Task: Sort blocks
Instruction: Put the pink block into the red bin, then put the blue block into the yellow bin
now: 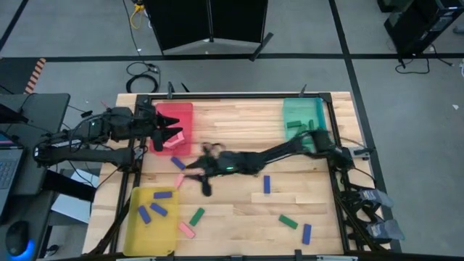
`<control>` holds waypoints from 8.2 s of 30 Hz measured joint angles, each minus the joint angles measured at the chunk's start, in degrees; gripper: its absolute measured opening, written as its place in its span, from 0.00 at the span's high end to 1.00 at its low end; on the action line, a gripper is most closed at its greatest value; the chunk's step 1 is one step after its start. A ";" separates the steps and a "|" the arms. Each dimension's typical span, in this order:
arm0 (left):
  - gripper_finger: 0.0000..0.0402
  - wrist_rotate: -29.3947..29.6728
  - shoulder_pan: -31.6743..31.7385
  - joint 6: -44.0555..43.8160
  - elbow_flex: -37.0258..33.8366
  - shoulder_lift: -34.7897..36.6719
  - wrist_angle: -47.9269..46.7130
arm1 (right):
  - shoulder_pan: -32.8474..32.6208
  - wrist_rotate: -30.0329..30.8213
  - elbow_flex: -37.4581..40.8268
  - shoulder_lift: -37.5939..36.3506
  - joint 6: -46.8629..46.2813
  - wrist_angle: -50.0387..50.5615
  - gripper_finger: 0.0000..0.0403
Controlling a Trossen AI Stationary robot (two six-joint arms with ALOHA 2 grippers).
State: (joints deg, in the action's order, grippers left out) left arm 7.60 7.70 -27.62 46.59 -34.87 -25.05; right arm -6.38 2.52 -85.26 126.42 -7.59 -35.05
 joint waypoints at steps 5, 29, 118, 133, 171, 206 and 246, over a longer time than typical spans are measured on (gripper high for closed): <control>0.38 0.50 0.00 -2.76 0.02 -4.95 -8.91 | -1.64 13.15 22.97 -14.96 0.23 -5.16 0.60; 0.51 -6.82 -26.68 -33.89 0.07 -31.33 -23.05 | -17.77 44.59 68.35 -68.22 3.30 -10.27 0.56; 0.39 -3.39 -27.53 -48.99 -10.72 -46.36 -12.54 | -17.88 44.27 68.33 -67.46 3.27 -10.80 0.59; 0.75 -3.48 -27.56 -46.63 -8.64 -46.55 -16.87 | -17.88 44.27 68.33 -67.46 3.27 -10.82 0.59; 0.61 23.64 3.67 -12.82 14.90 -44.24 -42.15 | -17.94 42.80 68.31 -67.46 3.19 -11.83 0.60; 0.38 27.64 -25.25 -1.65 15.10 -41.75 4.61 | -18.37 32.67 23.45 -33.28 -52.71 73.12 0.40; 0.38 56.07 -54.29 -2.67 15.01 -36.52 4.64 | -19.90 22.04 17.28 -14.83 -74.66 69.93 0.72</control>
State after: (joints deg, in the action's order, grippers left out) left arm 63.66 -46.59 -30.28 61.60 -71.40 -20.41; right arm -26.28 24.56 -67.99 111.59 -82.25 34.89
